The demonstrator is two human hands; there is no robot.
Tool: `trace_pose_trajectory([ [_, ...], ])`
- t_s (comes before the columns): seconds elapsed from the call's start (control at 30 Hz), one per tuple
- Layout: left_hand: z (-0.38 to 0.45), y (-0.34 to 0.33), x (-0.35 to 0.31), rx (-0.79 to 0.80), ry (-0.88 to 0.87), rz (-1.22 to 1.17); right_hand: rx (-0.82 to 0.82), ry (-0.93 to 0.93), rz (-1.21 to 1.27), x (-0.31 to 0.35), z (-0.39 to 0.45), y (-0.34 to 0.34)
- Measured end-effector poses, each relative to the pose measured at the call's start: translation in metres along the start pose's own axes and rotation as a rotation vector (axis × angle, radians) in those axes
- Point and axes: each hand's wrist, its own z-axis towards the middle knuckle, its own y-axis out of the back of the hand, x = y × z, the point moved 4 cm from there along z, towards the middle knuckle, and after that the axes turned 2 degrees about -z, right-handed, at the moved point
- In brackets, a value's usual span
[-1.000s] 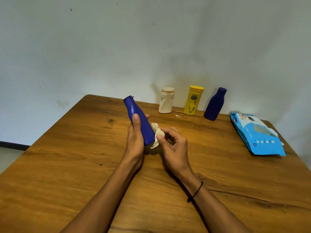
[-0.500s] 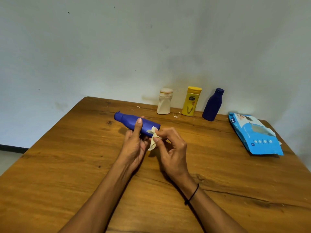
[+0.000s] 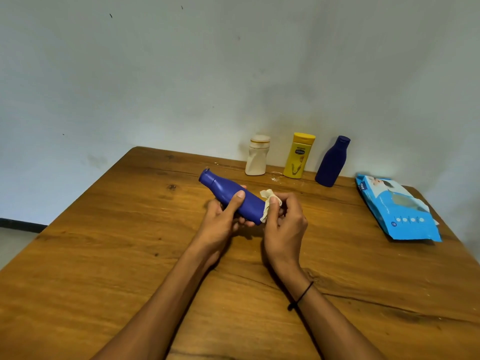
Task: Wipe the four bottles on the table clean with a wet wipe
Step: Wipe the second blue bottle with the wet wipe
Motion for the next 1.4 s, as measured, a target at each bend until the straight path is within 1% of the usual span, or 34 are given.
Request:
trace_pose_trajectory([
  [0.13,-0.001,0.0,-0.004,0.034,-0.003,-0.102,0.216,-0.302,0.458,-0.016,0.003,-0.009],
  [0.2,-0.001,0.002,-0.005,0.05,-0.008,-0.131,0.322,-0.404,0.656,-0.018,0.005,-0.012],
  [0.33,0.002,0.002,-0.005,0.034,-0.048,-0.217,0.512,-0.607,0.939,-0.011,0.001,-0.023],
  [0.4,0.005,0.004,-0.005,0.005,-0.091,-0.23,0.58,-0.661,1.024,-0.006,-0.003,-0.027],
  [0.47,0.005,0.005,-0.005,-0.02,-0.155,-0.159,0.583,-0.699,1.061,-0.002,-0.005,-0.027],
  [0.57,0.003,0.004,-0.007,-0.062,-0.242,-0.038,0.527,-0.796,1.05,-0.004,-0.004,-0.026],
  [0.63,0.001,0.003,-0.008,-0.093,-0.267,0.012,0.47,-0.836,1.029,-0.006,-0.004,-0.027],
  [0.73,0.002,0.007,-0.011,-0.152,-0.299,0.086,0.342,-0.849,1.02,-0.007,-0.005,-0.027],
  [0.8,0.002,0.011,-0.014,-0.172,-0.317,0.132,0.264,-0.821,1.023,-0.008,-0.004,-0.023],
  [0.83,0.003,0.012,-0.017,-0.17,-0.322,0.179,0.23,-0.775,1.007,-0.009,-0.002,-0.02],
  [0.87,0.003,0.013,-0.017,-0.155,-0.318,0.246,0.203,-0.697,0.957,-0.011,0.001,-0.016],
  [0.93,0.005,0.012,-0.012,-0.089,-0.277,0.39,0.179,-0.466,0.75,-0.009,0.005,-0.008],
  [1.0,0.005,0.009,-0.004,0.003,-0.228,0.504,0.178,-0.249,0.549,-0.003,0.005,-0.003],
  [1.03,0.004,0.006,-0.001,0.053,-0.22,0.539,0.173,-0.169,0.486,0.002,0.003,-0.001],
  [1.1,0.001,0.001,-0.001,0.14,-0.248,0.586,0.149,-0.027,0.385,0.011,0.0,0.002],
  [1.2,-0.006,-0.006,-0.004,0.223,-0.333,0.698,0.067,0.196,0.198,0.025,-0.005,0.01],
  [1.3,-0.011,-0.01,-0.006,0.226,-0.47,0.841,-0.026,0.303,0.172,0.033,-0.006,0.018],
  [1.4,-0.015,-0.015,-0.006,0.235,-0.568,0.984,-0.125,0.277,0.198,0.043,0.001,0.026],
])
